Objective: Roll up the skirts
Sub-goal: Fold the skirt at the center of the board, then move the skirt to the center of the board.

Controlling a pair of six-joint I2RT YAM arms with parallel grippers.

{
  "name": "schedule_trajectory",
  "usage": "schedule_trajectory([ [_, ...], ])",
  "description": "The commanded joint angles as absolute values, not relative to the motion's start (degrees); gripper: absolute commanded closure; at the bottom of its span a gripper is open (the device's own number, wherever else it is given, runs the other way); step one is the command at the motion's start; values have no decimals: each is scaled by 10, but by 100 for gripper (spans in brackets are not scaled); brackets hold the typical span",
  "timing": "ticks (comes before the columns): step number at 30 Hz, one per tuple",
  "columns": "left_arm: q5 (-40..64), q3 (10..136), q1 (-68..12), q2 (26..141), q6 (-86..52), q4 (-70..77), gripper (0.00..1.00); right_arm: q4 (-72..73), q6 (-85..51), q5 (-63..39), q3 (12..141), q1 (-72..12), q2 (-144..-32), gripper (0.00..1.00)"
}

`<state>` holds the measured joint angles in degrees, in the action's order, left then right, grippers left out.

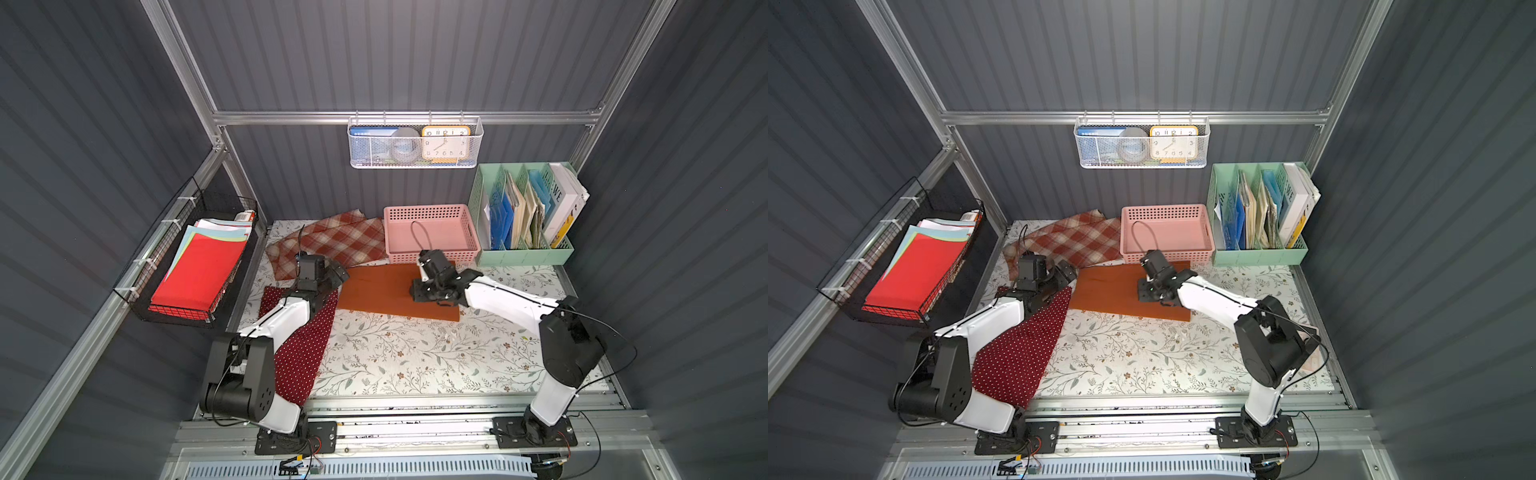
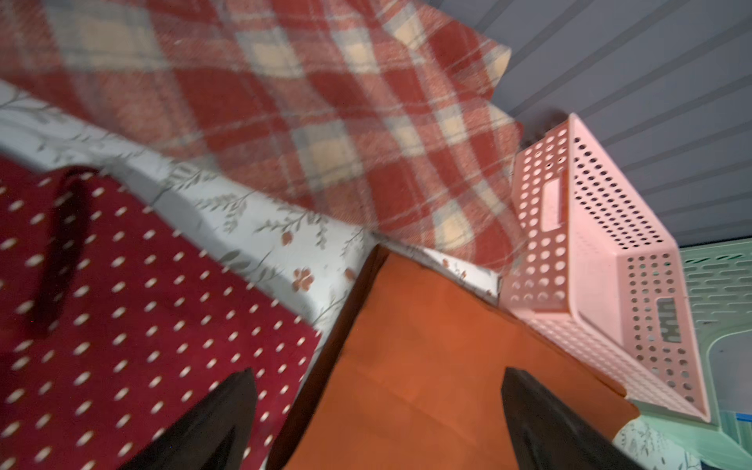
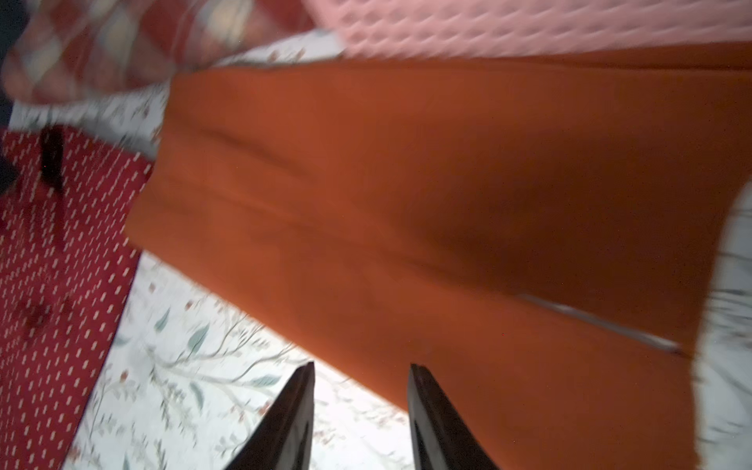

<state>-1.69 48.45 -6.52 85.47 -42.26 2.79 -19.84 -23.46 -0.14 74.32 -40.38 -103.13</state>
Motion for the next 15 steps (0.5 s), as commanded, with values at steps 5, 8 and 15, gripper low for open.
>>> schedule_trajectory([
  [5,3,422,-56,792,-440,-32,1,-188,-221,20,791,-449,-1104,74],
  [8,10,422,-56,788,-436,-29,3,-191,-228,11,826,-449,-1144,91],
  [15,19,430,-56,791,-421,-34,4,-212,-243,22,840,-448,-1200,89],
])
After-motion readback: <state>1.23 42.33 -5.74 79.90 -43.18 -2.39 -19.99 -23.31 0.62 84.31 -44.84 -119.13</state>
